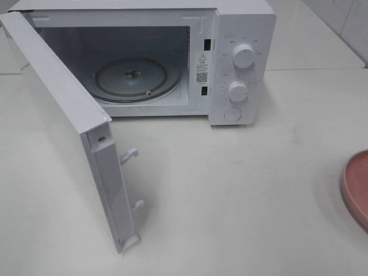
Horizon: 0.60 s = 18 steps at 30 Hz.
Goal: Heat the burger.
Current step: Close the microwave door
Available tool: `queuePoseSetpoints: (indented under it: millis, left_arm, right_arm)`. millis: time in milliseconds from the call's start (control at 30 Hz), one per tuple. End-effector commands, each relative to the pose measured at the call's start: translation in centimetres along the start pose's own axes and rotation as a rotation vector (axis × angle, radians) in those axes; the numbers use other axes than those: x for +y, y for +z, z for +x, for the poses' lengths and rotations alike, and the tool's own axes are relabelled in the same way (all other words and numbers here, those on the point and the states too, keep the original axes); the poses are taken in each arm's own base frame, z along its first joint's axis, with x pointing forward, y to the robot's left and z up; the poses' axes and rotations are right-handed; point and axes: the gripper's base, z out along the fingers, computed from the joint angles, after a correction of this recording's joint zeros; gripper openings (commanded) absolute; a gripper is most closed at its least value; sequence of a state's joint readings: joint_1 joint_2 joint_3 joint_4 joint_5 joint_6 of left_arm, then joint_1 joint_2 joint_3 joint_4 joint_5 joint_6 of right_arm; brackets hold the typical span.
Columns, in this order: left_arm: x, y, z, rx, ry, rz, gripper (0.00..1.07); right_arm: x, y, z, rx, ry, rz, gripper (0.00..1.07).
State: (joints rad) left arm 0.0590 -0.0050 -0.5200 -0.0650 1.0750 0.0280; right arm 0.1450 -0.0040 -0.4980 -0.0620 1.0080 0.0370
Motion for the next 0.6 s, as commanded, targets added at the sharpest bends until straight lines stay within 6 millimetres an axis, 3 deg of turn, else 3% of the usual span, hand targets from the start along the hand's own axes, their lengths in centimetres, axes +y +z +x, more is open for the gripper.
queuePoseSetpoints:
  millis: [33,600]
  left_arm:
    - [-0.05,0.00,0.08,-0.009,-0.004,0.004,0.98]
    - [-0.05,0.00,0.08,-0.009,-0.004,0.004,0.98]
  right_arm:
    - [-0.02,-0.32,0.15,-0.036,0.000,0.005,0.75]
    - [-0.02,-0.32,0.15,-0.036,0.000,0.005,0.75]
